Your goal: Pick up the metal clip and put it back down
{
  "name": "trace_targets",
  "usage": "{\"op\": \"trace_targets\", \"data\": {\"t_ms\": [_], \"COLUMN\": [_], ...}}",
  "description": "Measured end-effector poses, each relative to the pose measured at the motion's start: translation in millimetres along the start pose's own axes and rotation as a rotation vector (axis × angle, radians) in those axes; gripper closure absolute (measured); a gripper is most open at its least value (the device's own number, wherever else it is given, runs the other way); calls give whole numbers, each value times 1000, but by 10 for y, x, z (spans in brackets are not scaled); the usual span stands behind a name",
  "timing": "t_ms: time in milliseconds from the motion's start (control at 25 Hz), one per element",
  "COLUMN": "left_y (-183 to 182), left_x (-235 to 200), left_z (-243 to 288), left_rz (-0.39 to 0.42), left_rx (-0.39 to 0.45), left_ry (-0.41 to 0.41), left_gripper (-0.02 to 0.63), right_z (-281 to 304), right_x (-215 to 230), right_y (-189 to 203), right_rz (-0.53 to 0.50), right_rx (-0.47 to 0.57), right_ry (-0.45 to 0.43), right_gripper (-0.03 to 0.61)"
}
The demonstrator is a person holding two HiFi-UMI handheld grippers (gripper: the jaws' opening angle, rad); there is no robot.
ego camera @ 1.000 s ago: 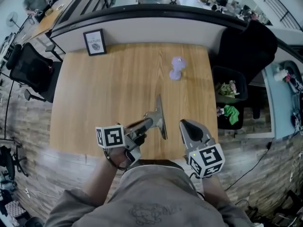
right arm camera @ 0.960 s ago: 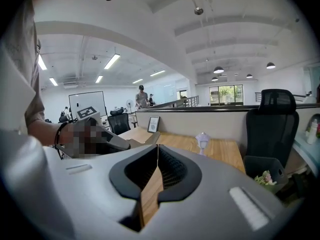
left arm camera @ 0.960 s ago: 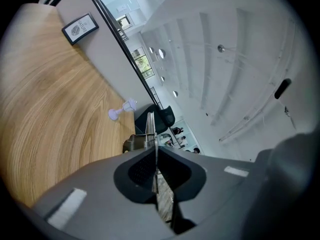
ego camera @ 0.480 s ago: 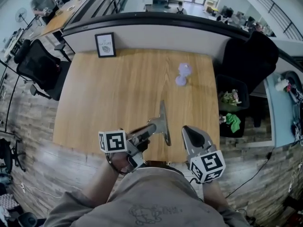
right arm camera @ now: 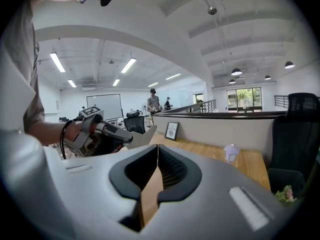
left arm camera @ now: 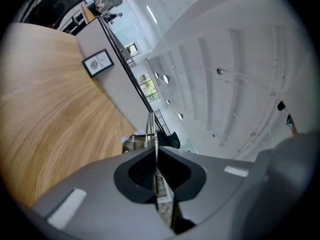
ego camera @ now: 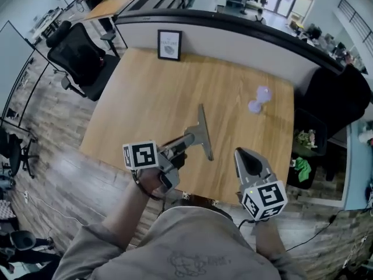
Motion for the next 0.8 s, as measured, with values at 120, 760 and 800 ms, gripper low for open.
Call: {"op": "trace_targets", "data": {"t_ms": [120, 760, 800], "left_y": [-229, -1069, -1085], "left_x": [-182, -1386, -1488], "left_z": [-174, -916, -949], "left_rz": [-6, -97, -109], "left_rx": [65, 354, 365], "left_ry": [-44, -240, -250], "left_gripper": [609, 609, 609], "right_z": [264, 1831, 1915], "right_x": [-97, -505, -521], "right_y": [-52, -30, -4], "right_rz": [-26, -104, -104], "right_rx": [0, -60, -68], "right_ry": [-40, -202, -210], "right_gripper": [566, 566, 566]}}
Point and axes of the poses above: the fingertips, and each gripper's own axes: z forward along the fingers, x to its right, y out of its underside, the point moved 7 cm from there along -z, backward along the fingers, and after that the axes turned 4 degrees about x, right-handed, at the moved point
